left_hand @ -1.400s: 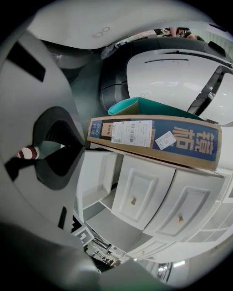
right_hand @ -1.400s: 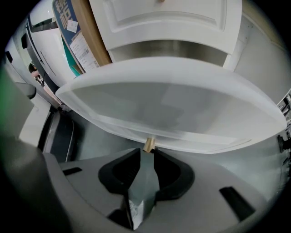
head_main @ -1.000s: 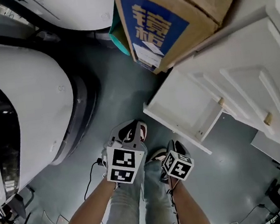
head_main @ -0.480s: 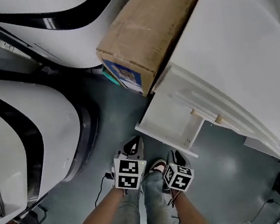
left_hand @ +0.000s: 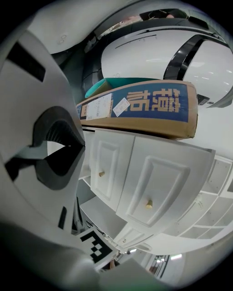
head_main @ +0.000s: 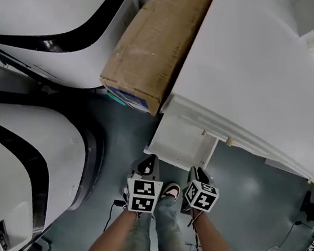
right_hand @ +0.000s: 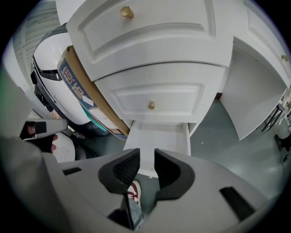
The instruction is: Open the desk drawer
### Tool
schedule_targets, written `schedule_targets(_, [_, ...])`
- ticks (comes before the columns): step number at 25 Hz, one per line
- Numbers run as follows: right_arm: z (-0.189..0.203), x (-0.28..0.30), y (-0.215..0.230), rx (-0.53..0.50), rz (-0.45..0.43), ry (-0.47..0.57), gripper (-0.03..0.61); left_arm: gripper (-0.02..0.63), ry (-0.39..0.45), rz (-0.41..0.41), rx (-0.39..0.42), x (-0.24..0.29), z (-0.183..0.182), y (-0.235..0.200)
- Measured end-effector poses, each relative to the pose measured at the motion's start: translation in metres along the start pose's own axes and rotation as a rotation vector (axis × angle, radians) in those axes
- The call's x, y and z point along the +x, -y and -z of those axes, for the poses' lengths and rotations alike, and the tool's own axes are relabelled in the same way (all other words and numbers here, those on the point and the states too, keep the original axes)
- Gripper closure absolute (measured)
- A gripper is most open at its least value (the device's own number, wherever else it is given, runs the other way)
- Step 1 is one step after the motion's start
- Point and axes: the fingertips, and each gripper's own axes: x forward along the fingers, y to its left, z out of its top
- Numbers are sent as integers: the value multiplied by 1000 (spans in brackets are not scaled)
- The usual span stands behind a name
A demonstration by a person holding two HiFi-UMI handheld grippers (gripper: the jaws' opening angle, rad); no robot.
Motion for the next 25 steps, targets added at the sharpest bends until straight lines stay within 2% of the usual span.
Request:
schedule_targets(10, [-58, 21, 0, -1, 38, 41, 469, 597, -7, -17, -38, 12, -15, -16])
schedule_targets(19, [-94, 37, 15, -1, 111, 55, 463, 597, 8, -39, -104, 16, -23, -40])
schedule_targets(25, [-106, 52, 21, 9, 143, 52, 463, 597, -4, -45, -116, 19, -17, -52])
